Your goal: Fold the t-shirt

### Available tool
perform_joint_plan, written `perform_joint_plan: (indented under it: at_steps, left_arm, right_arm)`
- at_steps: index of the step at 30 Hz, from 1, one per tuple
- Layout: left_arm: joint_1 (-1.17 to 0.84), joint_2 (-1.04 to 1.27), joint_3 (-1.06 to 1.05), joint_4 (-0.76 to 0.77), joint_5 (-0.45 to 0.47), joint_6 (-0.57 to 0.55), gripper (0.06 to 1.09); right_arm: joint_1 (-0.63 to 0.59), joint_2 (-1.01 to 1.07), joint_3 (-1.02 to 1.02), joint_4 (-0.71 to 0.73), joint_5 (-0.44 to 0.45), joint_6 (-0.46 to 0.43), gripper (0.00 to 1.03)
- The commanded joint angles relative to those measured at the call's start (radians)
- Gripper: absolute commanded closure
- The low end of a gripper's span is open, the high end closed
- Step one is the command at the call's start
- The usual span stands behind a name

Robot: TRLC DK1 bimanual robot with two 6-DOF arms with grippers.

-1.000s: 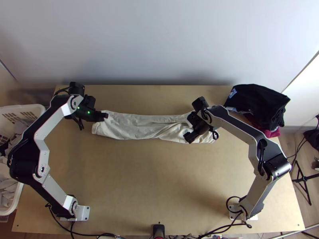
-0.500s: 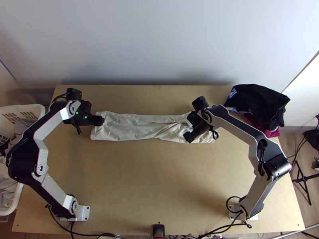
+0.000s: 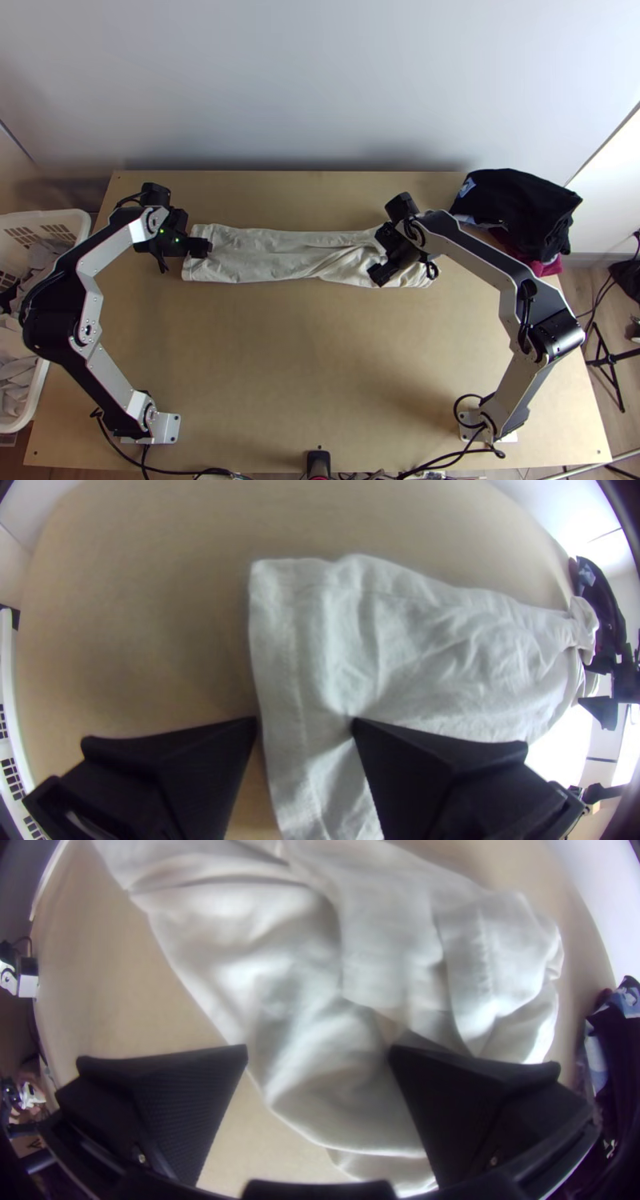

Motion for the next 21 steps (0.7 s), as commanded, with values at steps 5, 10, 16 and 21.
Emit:
perform_joint_plan:
  at_steps: [5, 10, 16, 21]
  left_arm:
    - [-0.050, 0.027, -0.006, -0.007, 0.026, -0.009, 0.40]
    - [-0.070, 0.028, -0.004, -0.025, 0.067, -0.019, 0.61]
    - [-0.070, 0.013, 0.003, -0.034, 0.089, -0.020, 1.05]
    - [-0.070, -0.038, 0.060, -0.079, 0.115, -0.031, 1.05]
  right_arm:
    - [0.000, 0.001, 0.003, -0.002, 0.002, -0.002, 0.04]
    - [0.000, 0.001, 0.003, -0.003, 0.002, 0.000, 0.03]
    - [-0.002, -0.003, 0.003, -0.005, 0.002, -0.002, 0.04]
    - [-0.002, -0.001, 0.001, -0.005, 0.003, -0.002, 0.03]
